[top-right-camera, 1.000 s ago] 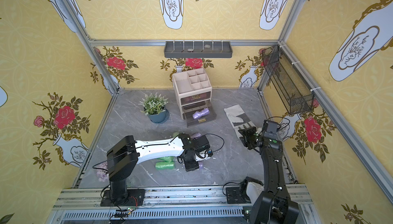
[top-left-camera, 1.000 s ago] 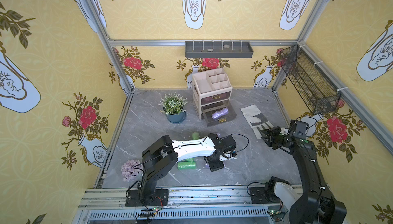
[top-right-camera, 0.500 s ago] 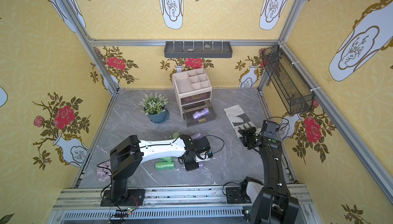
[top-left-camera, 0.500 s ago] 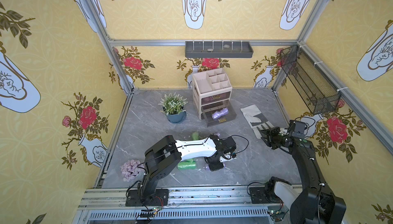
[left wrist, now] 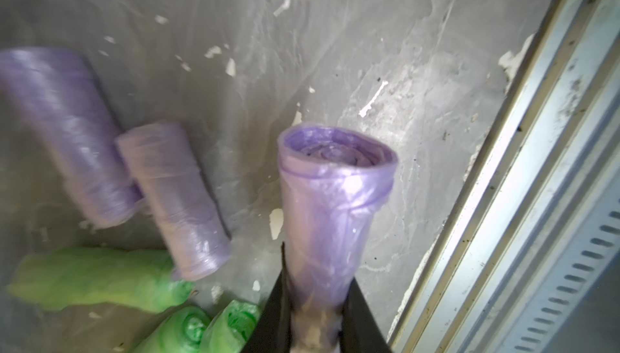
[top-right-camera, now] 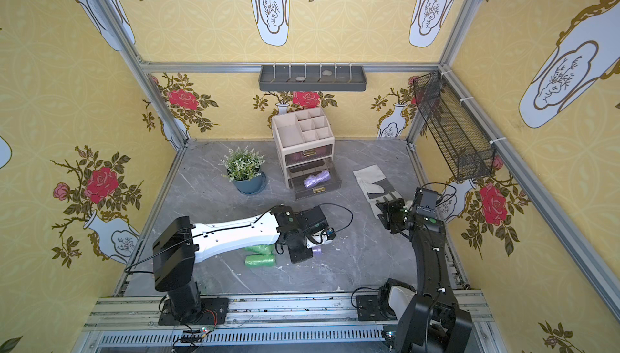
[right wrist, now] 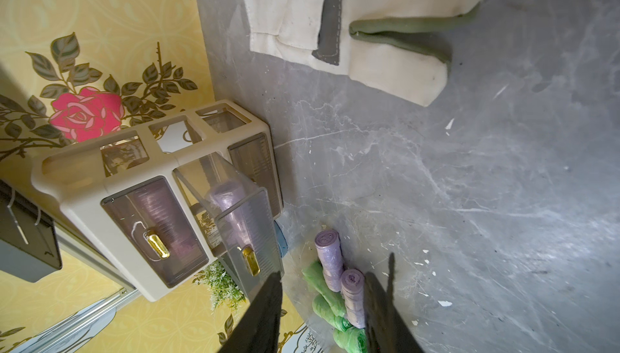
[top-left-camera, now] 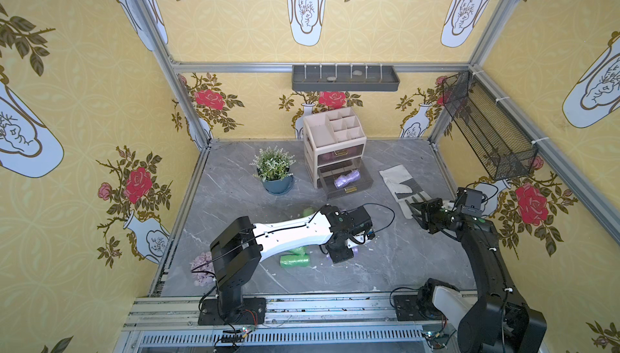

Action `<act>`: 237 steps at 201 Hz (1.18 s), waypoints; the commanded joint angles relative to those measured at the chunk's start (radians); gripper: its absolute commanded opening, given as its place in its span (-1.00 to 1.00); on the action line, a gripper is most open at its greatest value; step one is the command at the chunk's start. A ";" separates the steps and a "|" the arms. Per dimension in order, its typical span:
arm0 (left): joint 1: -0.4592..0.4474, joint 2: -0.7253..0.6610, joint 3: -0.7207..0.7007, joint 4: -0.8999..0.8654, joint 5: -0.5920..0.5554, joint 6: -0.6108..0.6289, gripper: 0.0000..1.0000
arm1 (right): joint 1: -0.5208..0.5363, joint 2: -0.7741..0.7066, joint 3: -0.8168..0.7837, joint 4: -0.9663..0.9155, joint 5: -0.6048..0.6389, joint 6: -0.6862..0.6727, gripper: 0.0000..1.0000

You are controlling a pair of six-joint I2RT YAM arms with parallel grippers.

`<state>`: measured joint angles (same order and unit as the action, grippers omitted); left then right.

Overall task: Sort the rolls of trash bags by color and place them into the drawer
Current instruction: Pick up the roll of trash bags from the center of the board, then place the roll of trash bags in the drawer.

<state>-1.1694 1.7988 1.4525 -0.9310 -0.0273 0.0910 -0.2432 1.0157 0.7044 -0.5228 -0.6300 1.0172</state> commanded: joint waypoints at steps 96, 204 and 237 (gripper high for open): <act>0.191 0.336 0.844 -0.241 -0.434 0.137 -0.68 | -0.056 -0.046 0.000 -0.056 -0.076 -0.050 -0.18; 0.265 0.647 1.158 -0.204 -0.515 0.193 -0.58 | -0.070 -0.010 0.000 -0.048 -0.088 -0.058 -0.18; 0.281 0.682 1.183 -0.179 -0.498 0.186 -0.58 | -0.071 0.003 -0.004 -0.037 -0.089 -0.058 -0.18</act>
<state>-0.8955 2.4550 2.6217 -1.1557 -0.5266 0.2794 -0.3138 1.0119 0.6983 -0.5724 -0.7074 0.9680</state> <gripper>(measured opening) 0.210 0.409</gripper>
